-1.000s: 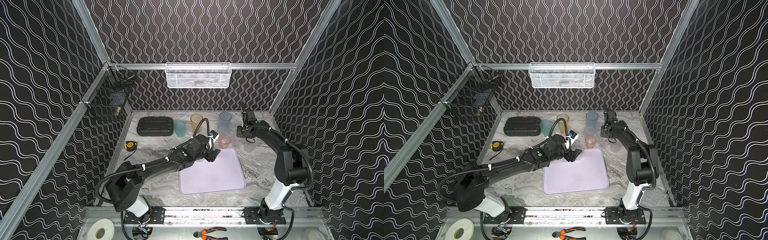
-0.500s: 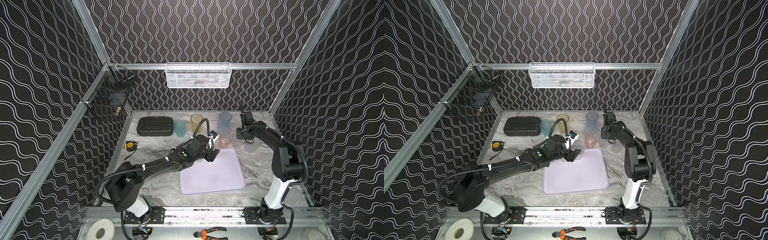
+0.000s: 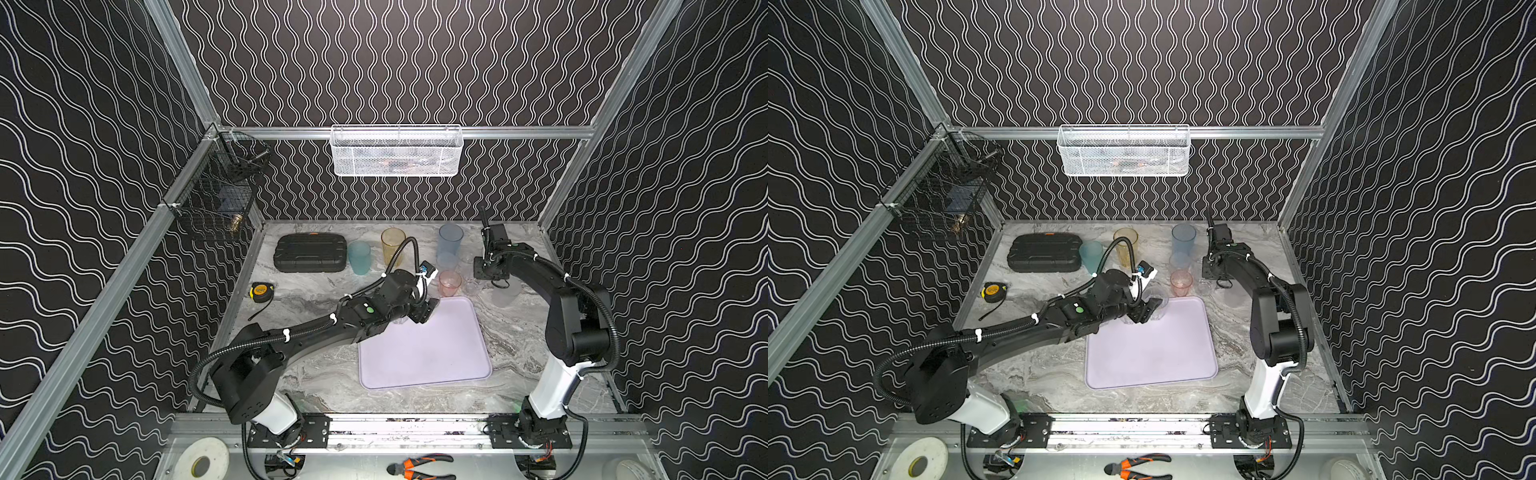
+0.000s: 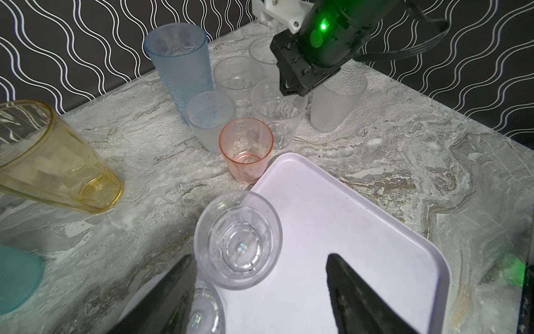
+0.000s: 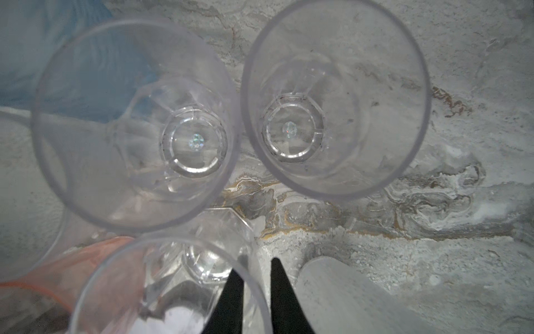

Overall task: Place the glasses into the tray
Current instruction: Pick up the glass from the top-right of the table, then place the glass on the tray.

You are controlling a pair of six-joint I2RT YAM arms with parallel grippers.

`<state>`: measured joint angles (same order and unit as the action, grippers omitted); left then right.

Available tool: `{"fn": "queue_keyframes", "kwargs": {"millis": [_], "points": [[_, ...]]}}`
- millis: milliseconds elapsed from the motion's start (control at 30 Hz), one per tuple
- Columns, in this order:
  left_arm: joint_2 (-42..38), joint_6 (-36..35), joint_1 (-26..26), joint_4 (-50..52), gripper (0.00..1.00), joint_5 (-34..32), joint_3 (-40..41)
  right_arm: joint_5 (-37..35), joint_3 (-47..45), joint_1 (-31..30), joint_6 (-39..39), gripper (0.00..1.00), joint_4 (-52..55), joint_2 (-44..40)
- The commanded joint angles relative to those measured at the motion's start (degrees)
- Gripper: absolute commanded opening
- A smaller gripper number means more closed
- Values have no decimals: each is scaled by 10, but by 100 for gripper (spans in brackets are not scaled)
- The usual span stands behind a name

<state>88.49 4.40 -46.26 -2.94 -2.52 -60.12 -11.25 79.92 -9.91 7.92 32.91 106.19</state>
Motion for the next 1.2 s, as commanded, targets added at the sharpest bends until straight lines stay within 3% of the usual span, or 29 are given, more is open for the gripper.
{"fn": "queue_keyframes", "kwargs": {"millis": [0, 367, 667, 1167], "points": [[-3, -11, -1, -8, 75, -7, 0, -7, 3, -1, 1, 13, 7, -12], [-8, -21, 0, -8, 75, -22, 1, -25, 45, -20, -2, 8, 69, -70], [-32, -32, 0, 6, 75, -48, -8, -2, 71, -36, -1, 7, 107, -147], [-158, -35, 20, 76, 77, -114, 33, 175, -26, -77, 29, 3, 95, -258]]}}
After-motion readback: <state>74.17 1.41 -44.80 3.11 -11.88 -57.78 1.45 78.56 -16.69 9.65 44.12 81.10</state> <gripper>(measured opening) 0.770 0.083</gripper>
